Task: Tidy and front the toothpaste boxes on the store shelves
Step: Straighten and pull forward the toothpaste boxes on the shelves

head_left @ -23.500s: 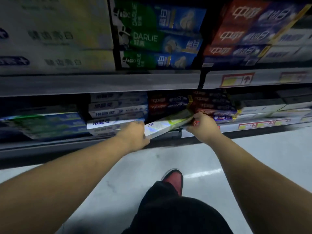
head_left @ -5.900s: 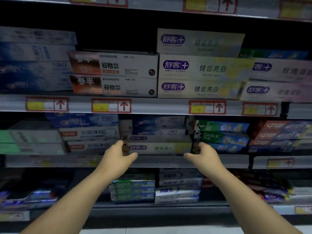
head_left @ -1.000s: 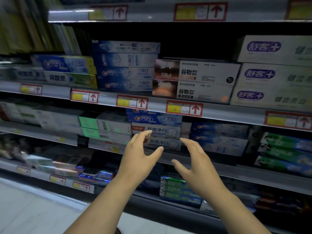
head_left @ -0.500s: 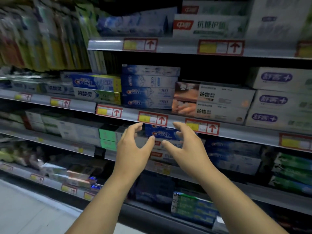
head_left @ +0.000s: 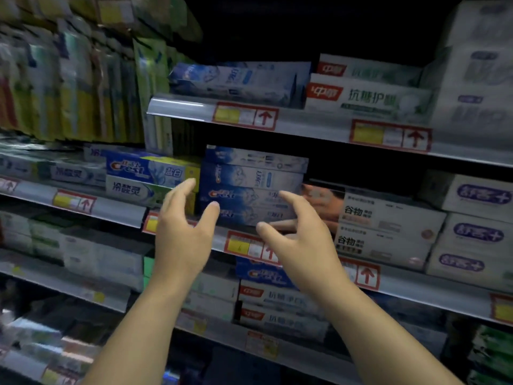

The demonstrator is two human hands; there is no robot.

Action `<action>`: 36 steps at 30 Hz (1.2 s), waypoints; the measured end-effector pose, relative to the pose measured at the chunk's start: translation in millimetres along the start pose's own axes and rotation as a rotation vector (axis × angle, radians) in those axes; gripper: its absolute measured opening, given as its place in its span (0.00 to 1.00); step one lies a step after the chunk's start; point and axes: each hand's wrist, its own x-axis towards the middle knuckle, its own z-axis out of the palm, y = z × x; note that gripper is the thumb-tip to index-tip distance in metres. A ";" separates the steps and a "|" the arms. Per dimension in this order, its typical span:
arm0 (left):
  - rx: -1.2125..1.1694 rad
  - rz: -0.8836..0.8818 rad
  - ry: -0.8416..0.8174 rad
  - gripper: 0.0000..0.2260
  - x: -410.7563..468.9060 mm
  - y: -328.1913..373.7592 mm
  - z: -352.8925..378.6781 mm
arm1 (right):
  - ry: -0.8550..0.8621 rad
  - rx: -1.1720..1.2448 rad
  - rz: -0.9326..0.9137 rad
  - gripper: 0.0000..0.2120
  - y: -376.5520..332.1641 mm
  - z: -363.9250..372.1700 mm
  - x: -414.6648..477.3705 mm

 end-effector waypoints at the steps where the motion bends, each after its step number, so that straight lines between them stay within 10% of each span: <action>1: 0.017 0.032 -0.018 0.27 3.5 2.3 1.4 | 0.026 0.017 0.003 0.34 -2.0 -2.5 9.2; 8: -0.077 -0.019 -0.096 0.33 36.6 10.3 6.6 | 0.118 0.066 0.146 0.36 -16.0 -24.4 62.2; 15: -0.064 -0.013 -0.066 0.31 44.1 7.9 15.4 | 0.063 0.292 0.318 0.04 -8.9 -25.2 88.4; 36: -0.354 0.107 -0.004 0.22 17.9 35.7 -13.0 | 0.191 0.462 0.102 0.17 0.1 -37.6 34.4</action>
